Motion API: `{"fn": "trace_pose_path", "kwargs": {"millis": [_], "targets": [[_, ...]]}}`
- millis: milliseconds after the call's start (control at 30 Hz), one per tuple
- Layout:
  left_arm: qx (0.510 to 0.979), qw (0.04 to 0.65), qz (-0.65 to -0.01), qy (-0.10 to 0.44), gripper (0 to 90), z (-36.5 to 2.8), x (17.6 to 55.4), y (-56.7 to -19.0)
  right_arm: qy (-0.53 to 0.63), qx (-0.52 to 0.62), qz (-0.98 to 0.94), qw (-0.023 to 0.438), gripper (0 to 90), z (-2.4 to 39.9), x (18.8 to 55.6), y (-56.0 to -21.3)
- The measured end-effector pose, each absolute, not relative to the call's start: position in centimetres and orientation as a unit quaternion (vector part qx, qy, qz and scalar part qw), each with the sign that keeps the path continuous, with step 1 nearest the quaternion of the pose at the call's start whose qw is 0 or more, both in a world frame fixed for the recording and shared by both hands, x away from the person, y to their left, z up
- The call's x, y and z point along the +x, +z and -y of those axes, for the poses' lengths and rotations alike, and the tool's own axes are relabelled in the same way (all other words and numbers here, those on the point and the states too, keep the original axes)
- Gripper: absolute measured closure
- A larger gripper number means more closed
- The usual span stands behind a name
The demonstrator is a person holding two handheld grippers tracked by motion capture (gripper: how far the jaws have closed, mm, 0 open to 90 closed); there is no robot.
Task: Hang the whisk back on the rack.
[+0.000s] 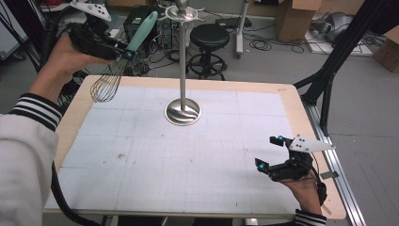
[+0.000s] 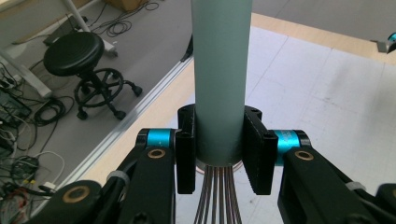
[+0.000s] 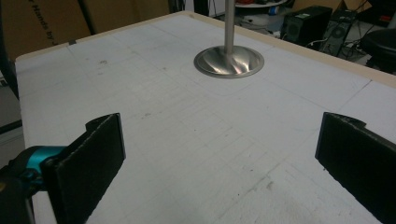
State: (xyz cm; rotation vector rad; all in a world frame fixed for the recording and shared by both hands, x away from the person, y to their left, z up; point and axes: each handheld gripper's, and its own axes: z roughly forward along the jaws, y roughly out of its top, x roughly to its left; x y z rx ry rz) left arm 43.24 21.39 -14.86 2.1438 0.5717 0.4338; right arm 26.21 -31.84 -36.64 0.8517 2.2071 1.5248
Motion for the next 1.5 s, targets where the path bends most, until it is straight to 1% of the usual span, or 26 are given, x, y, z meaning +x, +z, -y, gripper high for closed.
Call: {"fn": "trace_pose_path", "kwargs": {"millis": [567,967,1500], "targets": [[0.863,0.413,-0.243,0.162,69.3,-20.3,45.0,-15.9,0.533,0.300,-0.775,0.161,0.5,31.8,26.2,-36.6],[0.871,0.394,-0.244,0.161,69.3,-18.7,46.3,-16.6,0.531,0.302,-0.775,0.160,0.5,31.9,26.3,-36.8],[0.874,0.392,-0.246,0.146,69.2,-16.7,47.8,-17.7,0.532,0.304,-0.774,0.158,0.5,32.1,26.3,-37.0]]}}
